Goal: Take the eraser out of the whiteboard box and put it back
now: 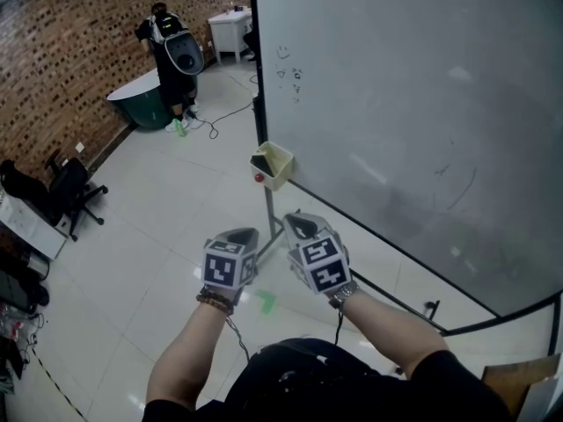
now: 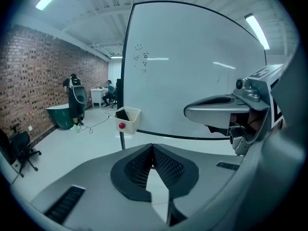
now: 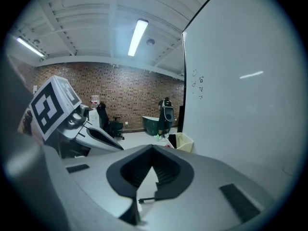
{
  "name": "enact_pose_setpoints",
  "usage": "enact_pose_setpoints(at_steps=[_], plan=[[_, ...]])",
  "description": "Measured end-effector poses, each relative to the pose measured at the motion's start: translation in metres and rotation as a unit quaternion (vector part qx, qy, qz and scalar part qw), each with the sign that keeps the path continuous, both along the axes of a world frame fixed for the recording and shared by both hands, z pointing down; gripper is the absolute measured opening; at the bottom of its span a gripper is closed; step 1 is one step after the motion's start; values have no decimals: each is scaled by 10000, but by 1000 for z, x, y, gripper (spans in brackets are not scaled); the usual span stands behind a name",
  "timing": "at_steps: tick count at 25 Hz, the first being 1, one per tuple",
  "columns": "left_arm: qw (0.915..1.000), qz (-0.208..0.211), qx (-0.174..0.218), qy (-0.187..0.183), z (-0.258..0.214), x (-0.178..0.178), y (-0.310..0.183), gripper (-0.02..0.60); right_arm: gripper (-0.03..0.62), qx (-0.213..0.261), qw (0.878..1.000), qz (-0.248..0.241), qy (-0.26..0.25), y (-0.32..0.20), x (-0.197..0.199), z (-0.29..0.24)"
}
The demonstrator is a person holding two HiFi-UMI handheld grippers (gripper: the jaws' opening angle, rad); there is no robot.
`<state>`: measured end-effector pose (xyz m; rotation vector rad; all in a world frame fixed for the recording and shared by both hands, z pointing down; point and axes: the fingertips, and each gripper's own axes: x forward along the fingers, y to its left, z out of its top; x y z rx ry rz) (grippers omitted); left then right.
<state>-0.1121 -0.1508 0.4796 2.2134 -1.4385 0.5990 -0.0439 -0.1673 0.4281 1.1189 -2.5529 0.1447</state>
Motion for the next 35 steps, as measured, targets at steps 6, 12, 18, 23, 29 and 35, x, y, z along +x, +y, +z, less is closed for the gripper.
enact_pose_setpoints(at_steps=[6, 12, 18, 23, 29, 35], plan=[[10000, -22, 18, -59, -1, 6, -4, 0, 25, 55, 9999, -129, -70, 0, -1, -4], [9999, 2, 47, -96, -3, 11, -8, 0, 25, 65, 9997, -183, -139, -1, 0, -6], [9999, 20, 25, -115, -2, 11, -7, 0, 25, 24, 9996, -196, -179, 1, -1, -4], [9999, 26, 20, -126, -2, 9, -5, 0, 23, 18, 9997, -188, -176, 3, -2, -4], [9999, 62, 18, -121, -3, 10, -3, 0, 23, 20, 9997, -172, -156, 5, -1, -4], [9999, 72, 17, -119, -3, 8, 1, 0, 24, 38, 9997, -176, -150, 9, -3, -6]])
